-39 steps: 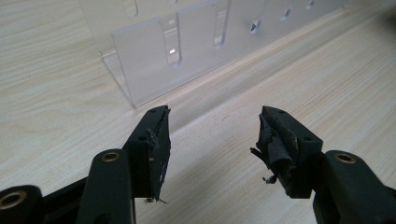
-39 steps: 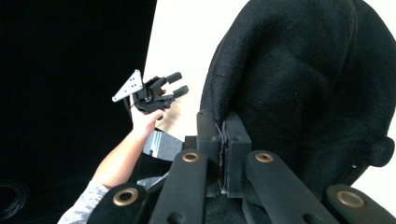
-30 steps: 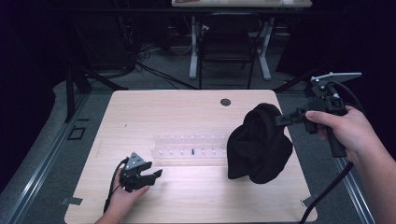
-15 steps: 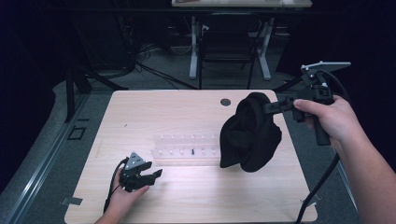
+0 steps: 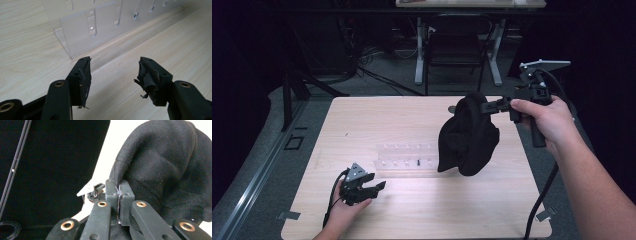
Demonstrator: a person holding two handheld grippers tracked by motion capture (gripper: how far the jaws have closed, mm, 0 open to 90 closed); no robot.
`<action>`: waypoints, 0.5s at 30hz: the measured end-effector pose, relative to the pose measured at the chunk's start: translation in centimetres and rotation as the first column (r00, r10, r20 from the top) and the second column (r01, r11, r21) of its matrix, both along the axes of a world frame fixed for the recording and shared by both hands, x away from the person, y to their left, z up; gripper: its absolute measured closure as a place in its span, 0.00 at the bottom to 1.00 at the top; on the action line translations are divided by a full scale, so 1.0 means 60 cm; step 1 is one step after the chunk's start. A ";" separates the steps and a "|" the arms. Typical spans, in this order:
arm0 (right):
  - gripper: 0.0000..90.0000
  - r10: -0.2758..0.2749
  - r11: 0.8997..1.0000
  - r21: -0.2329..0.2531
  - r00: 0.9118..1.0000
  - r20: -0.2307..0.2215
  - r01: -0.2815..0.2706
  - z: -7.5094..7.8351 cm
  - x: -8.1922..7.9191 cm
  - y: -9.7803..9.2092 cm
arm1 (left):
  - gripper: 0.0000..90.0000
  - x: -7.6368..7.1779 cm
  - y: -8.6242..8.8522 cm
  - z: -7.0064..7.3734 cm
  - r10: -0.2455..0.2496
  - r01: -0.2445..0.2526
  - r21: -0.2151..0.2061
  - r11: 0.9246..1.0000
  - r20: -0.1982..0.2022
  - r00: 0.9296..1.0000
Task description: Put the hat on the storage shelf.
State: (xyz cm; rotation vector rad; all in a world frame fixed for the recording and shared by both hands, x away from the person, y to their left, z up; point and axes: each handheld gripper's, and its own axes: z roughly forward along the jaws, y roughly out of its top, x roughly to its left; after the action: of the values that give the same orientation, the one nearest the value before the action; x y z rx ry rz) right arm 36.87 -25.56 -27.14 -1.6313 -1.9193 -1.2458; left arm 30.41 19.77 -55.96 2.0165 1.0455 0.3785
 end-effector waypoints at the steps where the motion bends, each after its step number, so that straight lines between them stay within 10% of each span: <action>1: 0.99 -0.002 1.000 0.002 1.000 0.002 0.002 -0.001 0.002 0.003 | 0.49 0.000 0.000 0.000 0.000 0.000 0.001 1.000 0.000 1.000; 15: 0.99 0.010 1.000 0.012 1.000 0.026 -0.010 -0.005 0.026 0.039 | 0.49 0.000 0.000 0.000 -0.006 0.006 0.000 1.000 0.000 1.000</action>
State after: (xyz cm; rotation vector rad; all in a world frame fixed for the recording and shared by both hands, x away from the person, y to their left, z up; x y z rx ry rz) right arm 38.43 -23.25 -27.45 -1.6052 -1.9296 -1.2778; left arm 30.42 19.76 -55.93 2.0191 1.0393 0.3754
